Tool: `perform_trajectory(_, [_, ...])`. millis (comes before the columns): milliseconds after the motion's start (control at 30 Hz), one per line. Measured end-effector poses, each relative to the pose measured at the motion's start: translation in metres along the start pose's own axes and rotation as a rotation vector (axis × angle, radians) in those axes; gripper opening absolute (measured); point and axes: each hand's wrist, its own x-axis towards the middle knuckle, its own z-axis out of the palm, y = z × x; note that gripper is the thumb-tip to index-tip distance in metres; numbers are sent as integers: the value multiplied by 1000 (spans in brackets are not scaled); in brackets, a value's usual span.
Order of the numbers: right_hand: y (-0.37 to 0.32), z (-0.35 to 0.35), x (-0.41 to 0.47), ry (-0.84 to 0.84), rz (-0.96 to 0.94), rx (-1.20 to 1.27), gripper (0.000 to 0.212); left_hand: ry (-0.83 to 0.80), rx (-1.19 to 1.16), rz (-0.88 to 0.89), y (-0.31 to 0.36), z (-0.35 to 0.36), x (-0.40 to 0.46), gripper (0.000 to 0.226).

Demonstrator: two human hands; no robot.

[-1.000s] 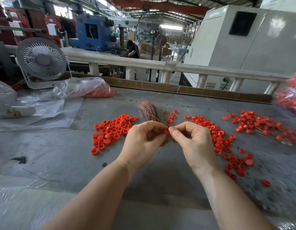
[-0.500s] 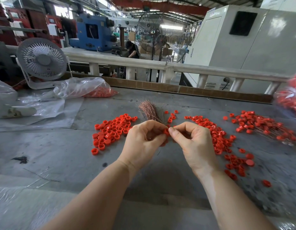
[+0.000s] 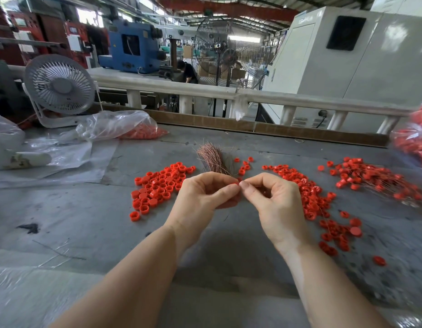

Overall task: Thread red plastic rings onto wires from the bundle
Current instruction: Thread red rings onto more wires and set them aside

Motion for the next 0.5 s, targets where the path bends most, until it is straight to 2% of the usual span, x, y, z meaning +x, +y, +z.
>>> perform_trajectory(200, [-2,2,0,13,41,32,14,-48,-48,-24,-2,-1,2,13])
perform_trajectory(500, [-5,3,-2,-18,-16,-10,12,-69,164,9,-3,3,2,14])
